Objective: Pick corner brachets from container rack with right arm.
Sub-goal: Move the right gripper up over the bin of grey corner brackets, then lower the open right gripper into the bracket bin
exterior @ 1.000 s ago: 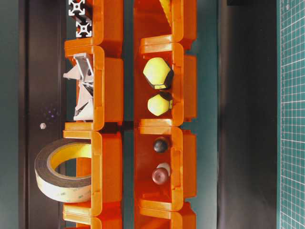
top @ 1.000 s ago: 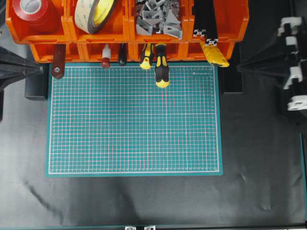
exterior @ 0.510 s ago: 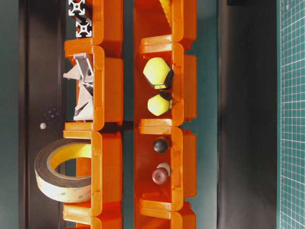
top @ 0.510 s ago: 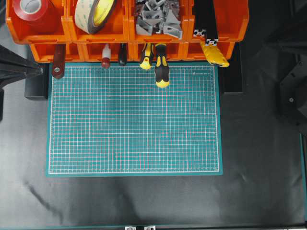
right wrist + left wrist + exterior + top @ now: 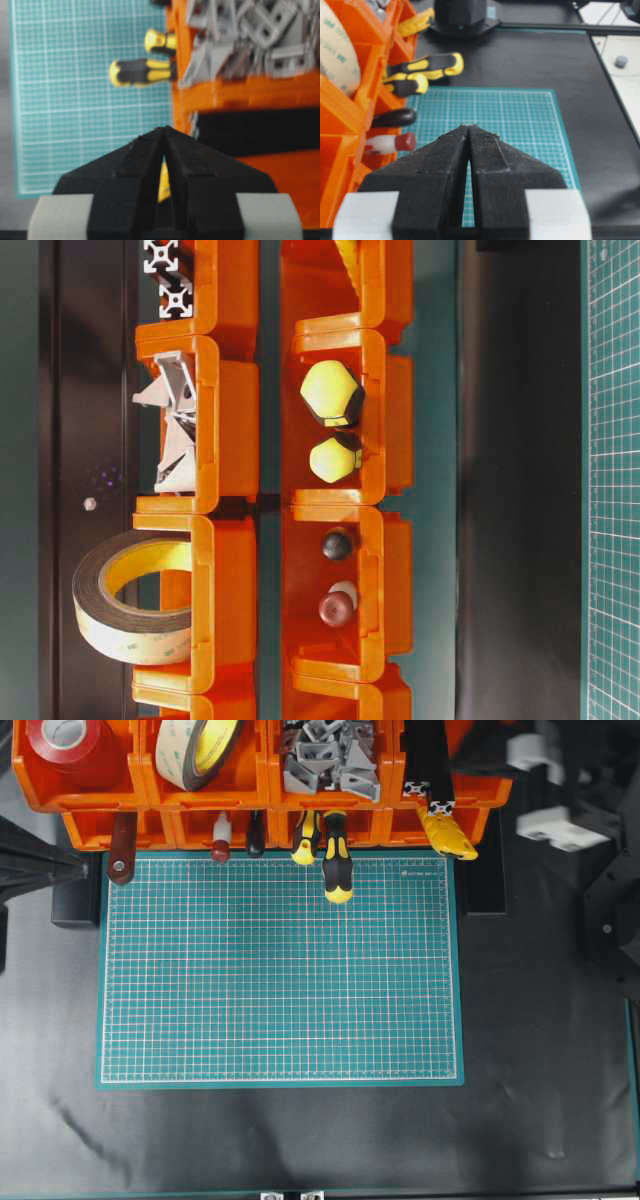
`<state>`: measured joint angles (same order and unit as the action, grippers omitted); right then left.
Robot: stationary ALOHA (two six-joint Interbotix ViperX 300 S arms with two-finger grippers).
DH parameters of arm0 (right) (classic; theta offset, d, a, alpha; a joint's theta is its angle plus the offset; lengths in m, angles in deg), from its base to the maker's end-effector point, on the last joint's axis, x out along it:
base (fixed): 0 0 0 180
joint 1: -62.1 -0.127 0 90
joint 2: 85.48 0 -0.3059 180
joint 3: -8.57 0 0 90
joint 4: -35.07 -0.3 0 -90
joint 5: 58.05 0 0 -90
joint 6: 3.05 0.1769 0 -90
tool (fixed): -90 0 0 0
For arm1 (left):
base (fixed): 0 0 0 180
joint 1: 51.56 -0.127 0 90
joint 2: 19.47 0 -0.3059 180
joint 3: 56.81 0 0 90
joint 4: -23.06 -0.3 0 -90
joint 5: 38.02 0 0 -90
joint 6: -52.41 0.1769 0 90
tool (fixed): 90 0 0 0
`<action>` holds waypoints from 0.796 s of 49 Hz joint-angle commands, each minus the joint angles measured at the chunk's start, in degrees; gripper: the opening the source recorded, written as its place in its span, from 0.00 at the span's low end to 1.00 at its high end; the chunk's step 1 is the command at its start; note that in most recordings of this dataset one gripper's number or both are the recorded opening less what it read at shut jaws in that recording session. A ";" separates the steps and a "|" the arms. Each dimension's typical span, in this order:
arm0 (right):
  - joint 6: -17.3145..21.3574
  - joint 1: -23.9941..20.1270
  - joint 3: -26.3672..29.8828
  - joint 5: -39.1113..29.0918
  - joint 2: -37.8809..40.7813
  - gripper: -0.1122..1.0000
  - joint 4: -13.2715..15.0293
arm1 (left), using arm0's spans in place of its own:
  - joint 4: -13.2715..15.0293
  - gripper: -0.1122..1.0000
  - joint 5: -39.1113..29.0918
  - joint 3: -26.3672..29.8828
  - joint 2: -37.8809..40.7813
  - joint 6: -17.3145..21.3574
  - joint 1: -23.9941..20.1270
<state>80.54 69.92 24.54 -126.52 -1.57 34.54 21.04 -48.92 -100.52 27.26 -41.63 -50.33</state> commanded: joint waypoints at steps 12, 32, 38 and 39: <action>-3.96 2.64 8.88 -2.64 7.03 0.13 0.44 | -0.09 0.10 0.26 1.76 0.44 -0.18 1.49; -4.22 2.90 9.40 -2.11 10.46 0.87 0.70 | -0.18 0.10 0.26 1.67 1.32 -0.26 2.02; -5.27 3.08 10.90 -2.72 12.66 0.88 1.58 | -0.09 0.10 0.26 1.67 1.14 -0.26 2.11; -5.54 2.99 11.16 -2.99 13.10 0.88 1.76 | -0.09 0.10 0.26 1.67 1.14 -0.26 2.11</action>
<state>75.79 72.82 33.24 -128.72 11.00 35.77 21.04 -48.92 -100.43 28.23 -41.72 -48.39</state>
